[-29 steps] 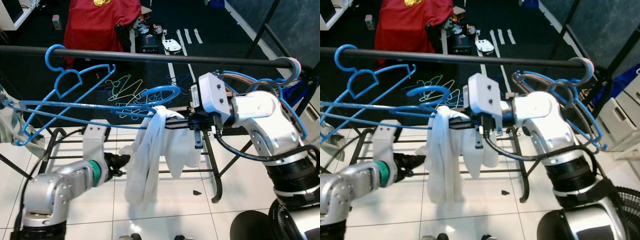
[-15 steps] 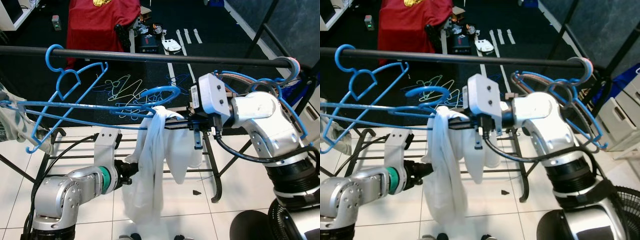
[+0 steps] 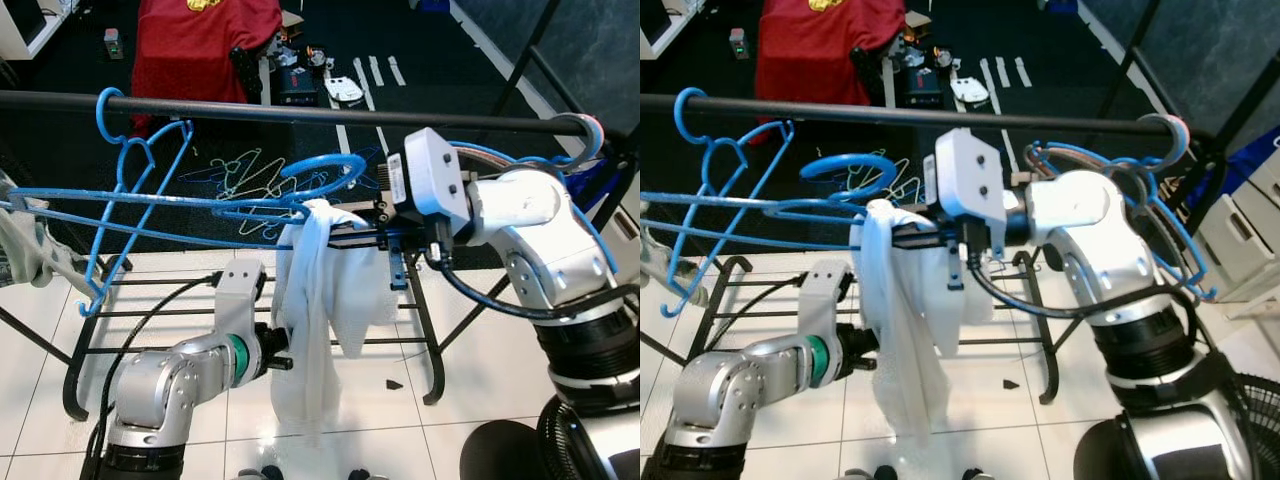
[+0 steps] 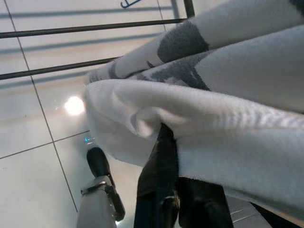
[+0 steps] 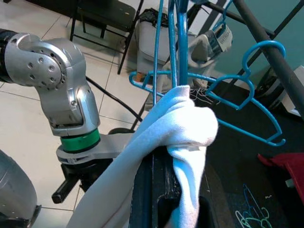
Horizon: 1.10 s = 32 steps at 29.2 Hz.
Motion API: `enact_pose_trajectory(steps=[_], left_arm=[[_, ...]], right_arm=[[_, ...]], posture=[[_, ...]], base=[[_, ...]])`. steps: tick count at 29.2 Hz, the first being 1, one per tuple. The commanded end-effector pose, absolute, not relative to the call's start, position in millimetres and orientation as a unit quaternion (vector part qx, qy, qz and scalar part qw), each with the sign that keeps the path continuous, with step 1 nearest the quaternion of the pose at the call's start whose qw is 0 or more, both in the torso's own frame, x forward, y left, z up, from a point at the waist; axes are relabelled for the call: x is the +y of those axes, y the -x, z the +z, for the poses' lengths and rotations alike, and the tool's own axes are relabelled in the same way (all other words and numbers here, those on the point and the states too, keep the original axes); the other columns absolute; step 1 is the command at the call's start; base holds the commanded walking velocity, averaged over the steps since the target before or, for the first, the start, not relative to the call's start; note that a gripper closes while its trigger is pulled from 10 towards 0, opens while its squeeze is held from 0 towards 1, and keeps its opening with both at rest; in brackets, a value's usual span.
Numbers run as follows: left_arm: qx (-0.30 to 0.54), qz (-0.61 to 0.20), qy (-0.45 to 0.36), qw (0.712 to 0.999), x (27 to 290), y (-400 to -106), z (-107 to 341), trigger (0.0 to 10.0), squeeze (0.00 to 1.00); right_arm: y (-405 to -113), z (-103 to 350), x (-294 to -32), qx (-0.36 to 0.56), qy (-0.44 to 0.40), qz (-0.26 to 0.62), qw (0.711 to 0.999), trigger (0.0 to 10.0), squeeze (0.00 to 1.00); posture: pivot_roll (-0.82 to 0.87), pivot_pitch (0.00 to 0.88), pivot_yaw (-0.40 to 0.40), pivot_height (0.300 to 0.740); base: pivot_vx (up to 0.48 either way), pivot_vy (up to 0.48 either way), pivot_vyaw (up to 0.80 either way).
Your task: Hang hanger
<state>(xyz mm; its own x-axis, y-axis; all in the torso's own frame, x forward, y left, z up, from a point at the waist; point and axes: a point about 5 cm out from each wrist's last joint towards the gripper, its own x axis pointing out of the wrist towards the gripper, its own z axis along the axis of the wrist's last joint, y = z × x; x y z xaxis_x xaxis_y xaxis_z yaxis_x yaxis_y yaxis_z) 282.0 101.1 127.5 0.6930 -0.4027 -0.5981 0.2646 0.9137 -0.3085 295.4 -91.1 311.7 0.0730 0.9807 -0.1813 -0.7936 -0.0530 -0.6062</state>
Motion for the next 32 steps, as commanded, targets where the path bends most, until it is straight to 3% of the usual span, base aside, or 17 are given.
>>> enact_pose_trajectory(steps=[1,2,3,5,8,16,17,19,21,24,26,32], left_arm=[[0.349,-0.159,0.088,0.919,108.5,-285.0,124.2,0.0,0.0],[0.349,-0.159,0.088,0.919,108.5,-285.0,124.2,0.0,0.0],[0.319,-0.119,0.033,0.94,127.1,-291.3,129.6,0.0,0.0],[0.319,-0.119,0.033,0.94,127.1,-291.3,129.6,0.0,0.0],[0.239,-0.067,-0.087,0.965,164.2,-296.5,156.8,0.0,0.0],[0.185,-0.117,-0.157,0.963,181.9,-291.5,187.3,0.0,0.0],[0.153,-0.211,-0.217,0.941,189.4,-286.0,207.5,0.0,0.0],[0.153,-0.211,-0.217,0.941,189.4,-286.0,207.5,0.0,0.0],[0.143,-0.315,-0.285,0.894,184.2,-278.5,209.1,0.0,0.0],[0.143,-0.315,-0.285,0.894,184.2,-278.5,209.1,0.0,0.0],[0.148,-0.399,-0.327,0.844,174.7,-266.6,197.9,0.0,0.0],[0.161,-0.43,-0.334,0.823,170.4,-261.9,186.2,0.0,0.0]], right_arm=[[-289.8,320.4,-92.8,-0.178,0.298,0.664,0.663,0.0,0.0],[-289.8,320.4,-92.8,-0.178,0.298,0.664,0.663,0.0,0.0],[-290.4,314.3,-97.9,-0.167,0.302,0.66,0.668,0.0,0.0],[-290.4,314.3,-97.9,-0.167,0.302,0.66,0.668,0.0,0.0],[-291.8,293.8,-112.7,-0.13,0.319,0.648,0.68,0.0,0.0],[-294.0,262.9,-134.2,-0.079,0.352,0.622,0.695,0.0,0.0],[-291.7,243.2,-144.9,-0.051,0.358,0.605,0.709,0.0,0.0],[-291.7,243.2,-144.9,-0.051,0.358,0.605,0.709,0.0,0.0],[-293.1,235.2,-147.0,-0.043,0.341,0.585,0.734,0.0,0.0],[-293.1,235.2,-147.0,-0.043,0.341,0.585,0.734,0.0,0.0],[-297.1,234.4,-149.6,-0.04,0.329,0.567,0.754,0.0,0.0],[-296.4,235.2,-154.0,-0.039,0.322,0.565,0.759,0.0,0.0]], posture=[[-0.06,0.137,0.083,0.74],[-0.06,0.137,0.083,0.74],[-0.05,0.138,0.086,0.74],[-0.05,0.138,0.086,0.74],[-0.04,0.14,0.094,0.74],[-0.02,0.138,0.093,0.74],[-0.02,0.132,0.1,0.74],[-0.02,0.132,0.1,0.74],[-0.02,0.127,0.104,0.74],[-0.02,0.127,0.104,0.74],[-0.03,0.122,0.101,0.74],[-0.03,0.121,0.098,0.74]], base=[[0.0,0.0,0.0],[0.0,0.0,0.0],[0.0,0.0,0.0],[0.0,0.0,0.0],[0.0,0.0,0.0],[0.0,0.0,0.0],[0.0,0.0,0.0],[0.0,0.0,0.0],[0.0,0.0,0.0],[0.0,0.0,0.0],[0.0,0.0,0.0],[0.0,0.0,0.0]])
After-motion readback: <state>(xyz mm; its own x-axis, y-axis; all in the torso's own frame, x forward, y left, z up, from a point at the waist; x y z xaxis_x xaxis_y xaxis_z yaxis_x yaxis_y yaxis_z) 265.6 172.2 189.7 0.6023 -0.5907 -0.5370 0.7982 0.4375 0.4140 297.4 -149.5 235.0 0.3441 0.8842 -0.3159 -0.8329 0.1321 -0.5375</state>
